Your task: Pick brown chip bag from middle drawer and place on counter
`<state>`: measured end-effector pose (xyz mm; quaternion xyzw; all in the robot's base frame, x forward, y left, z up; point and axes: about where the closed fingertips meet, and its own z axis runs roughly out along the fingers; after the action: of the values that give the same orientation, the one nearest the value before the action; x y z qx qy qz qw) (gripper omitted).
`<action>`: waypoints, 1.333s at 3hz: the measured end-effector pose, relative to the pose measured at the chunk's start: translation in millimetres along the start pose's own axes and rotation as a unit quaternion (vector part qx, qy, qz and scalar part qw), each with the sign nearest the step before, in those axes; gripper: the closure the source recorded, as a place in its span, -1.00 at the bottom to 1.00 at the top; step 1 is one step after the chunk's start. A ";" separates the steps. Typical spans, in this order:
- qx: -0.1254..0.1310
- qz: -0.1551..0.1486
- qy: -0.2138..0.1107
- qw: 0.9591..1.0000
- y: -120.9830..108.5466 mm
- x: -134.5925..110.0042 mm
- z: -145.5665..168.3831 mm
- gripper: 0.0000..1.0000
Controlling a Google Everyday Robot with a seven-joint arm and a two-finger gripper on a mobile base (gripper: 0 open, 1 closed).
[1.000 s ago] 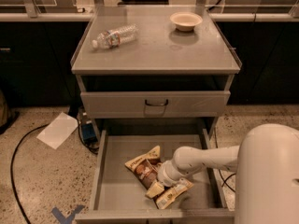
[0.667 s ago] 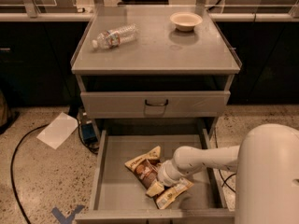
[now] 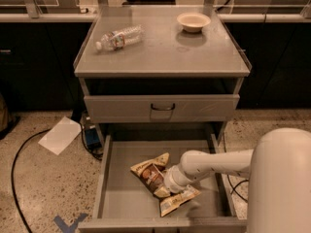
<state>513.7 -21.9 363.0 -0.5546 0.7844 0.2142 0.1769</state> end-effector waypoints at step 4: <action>0.063 -0.104 -0.046 0.992 57.3 -152.3 -212.9 1.00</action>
Offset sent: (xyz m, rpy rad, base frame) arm -0.0096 0.0279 0.3215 0.0550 -0.3235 0.1049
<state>500.0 2.6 629.5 -0.6103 0.7256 0.1696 0.2687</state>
